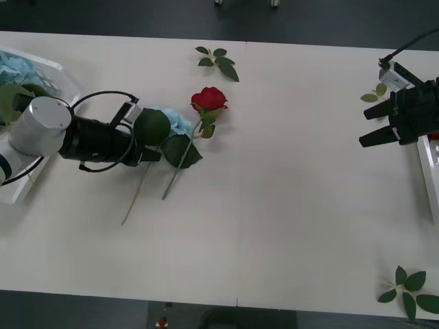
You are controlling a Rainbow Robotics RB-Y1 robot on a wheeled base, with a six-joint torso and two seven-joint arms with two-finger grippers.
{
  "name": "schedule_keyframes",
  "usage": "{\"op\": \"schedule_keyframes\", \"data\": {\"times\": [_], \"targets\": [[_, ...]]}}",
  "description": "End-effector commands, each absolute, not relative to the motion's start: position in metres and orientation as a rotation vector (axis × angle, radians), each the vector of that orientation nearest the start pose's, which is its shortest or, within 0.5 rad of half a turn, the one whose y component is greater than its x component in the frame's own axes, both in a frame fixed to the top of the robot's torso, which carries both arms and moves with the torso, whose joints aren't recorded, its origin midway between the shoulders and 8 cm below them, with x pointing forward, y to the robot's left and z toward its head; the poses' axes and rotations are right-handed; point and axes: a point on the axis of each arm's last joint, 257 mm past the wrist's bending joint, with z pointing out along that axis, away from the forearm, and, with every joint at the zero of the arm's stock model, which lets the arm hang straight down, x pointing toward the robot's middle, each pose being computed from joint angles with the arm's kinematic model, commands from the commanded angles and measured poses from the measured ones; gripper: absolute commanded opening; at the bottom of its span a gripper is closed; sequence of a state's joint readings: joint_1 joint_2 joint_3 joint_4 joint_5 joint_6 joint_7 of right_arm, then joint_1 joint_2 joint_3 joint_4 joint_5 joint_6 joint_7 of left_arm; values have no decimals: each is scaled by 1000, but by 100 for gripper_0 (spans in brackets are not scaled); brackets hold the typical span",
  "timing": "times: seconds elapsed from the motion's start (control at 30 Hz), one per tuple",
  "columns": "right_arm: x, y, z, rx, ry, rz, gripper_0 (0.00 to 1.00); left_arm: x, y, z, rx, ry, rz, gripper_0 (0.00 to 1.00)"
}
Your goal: Put the red flowers into the right box and the blue flowers into the left box
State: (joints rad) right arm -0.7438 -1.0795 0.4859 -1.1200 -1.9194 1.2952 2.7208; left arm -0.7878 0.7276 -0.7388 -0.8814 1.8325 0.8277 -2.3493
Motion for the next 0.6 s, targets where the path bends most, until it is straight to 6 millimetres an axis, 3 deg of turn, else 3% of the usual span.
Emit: {"op": "schedule_keyframes", "data": {"times": [0.03, 0.07, 0.1, 0.13, 0.2, 0.23, 0.27, 0.6], "targets": [[502, -271, -158, -1280, 2033, 571, 88, 573, 163, -284, 744, 2263, -614, 87], [502, -271, -158, -1280, 2033, 571, 88, 574, 161, -284, 745, 2261, -616, 81], [502, -271, -158, -1280, 2033, 571, 88, 574, 161, -284, 745, 2261, -616, 66], [502, -271, -158, -1280, 2033, 571, 89, 573, 161, -284, 749, 2260, -615, 45], [502, -271, -158, -1280, 2033, 571, 88, 574, 162, -286, 759, 2261, -601, 21], [502, -271, -158, -1280, 2033, 571, 89, 574, 162, -286, 763, 2261, -593, 5], [502, -271, -158, -1280, 2033, 571, 88, 576, 163, -287, 764, 2257, -579, 0], [502, -271, -158, -1280, 2033, 571, 89, 578, 160, -291, 789, 2250, -544, 0]]}}
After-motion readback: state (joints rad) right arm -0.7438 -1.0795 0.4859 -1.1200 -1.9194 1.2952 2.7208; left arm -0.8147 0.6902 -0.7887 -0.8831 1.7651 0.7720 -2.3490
